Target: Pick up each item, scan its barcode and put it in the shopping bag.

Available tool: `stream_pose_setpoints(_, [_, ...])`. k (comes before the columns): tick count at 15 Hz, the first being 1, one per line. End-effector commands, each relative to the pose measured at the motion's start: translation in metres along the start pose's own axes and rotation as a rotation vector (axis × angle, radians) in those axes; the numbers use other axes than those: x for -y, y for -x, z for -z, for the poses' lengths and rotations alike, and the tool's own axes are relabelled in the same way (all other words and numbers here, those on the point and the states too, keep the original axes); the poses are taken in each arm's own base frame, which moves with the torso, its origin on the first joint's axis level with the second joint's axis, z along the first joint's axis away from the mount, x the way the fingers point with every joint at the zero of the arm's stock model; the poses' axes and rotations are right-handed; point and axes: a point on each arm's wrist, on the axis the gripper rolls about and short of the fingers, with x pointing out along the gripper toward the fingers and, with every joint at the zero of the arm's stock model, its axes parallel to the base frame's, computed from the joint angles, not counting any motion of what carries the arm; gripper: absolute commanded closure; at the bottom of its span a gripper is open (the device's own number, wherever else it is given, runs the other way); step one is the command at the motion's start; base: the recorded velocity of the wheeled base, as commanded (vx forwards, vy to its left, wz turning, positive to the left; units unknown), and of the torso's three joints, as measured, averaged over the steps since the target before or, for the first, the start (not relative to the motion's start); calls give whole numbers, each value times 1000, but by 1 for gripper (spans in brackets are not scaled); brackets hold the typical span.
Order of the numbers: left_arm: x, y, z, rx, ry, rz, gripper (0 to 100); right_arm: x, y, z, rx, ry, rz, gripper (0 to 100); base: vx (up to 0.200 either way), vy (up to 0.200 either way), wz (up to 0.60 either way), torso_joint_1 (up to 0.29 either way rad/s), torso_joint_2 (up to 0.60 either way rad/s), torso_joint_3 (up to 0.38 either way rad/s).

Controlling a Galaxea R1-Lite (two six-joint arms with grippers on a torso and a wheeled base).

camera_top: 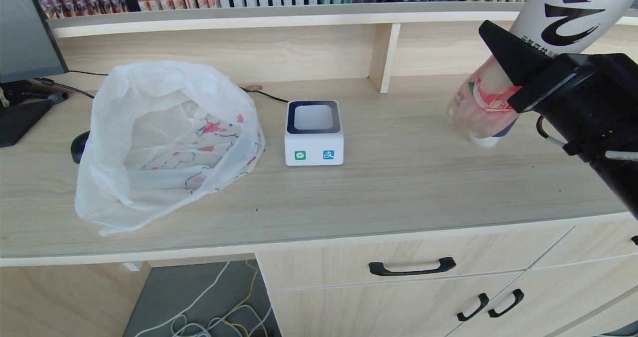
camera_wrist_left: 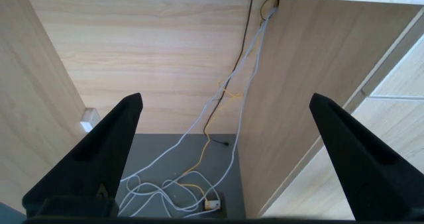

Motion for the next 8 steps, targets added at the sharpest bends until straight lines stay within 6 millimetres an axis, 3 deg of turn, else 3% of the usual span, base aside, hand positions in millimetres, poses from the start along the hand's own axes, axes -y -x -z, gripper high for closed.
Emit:
stream_pose_setpoints(1, [0, 0, 0, 1, -1, -2, 0, 1, 0, 0, -2, 1, 3, 100, 0, 200, 0, -7, 7, 2])
stream_pose_setpoints(7, [0, 0, 0, 1, -1, -1, 0, 1, 1, 1, -6, 1, 1, 100, 0, 200, 0, -1, 2, 2])
stream_pose_setpoints(8, [0, 0, 0, 1, -1, -1, 0, 0, 1, 1, -7, 0, 0, 100, 0, 0, 0, 0, 0, 0])
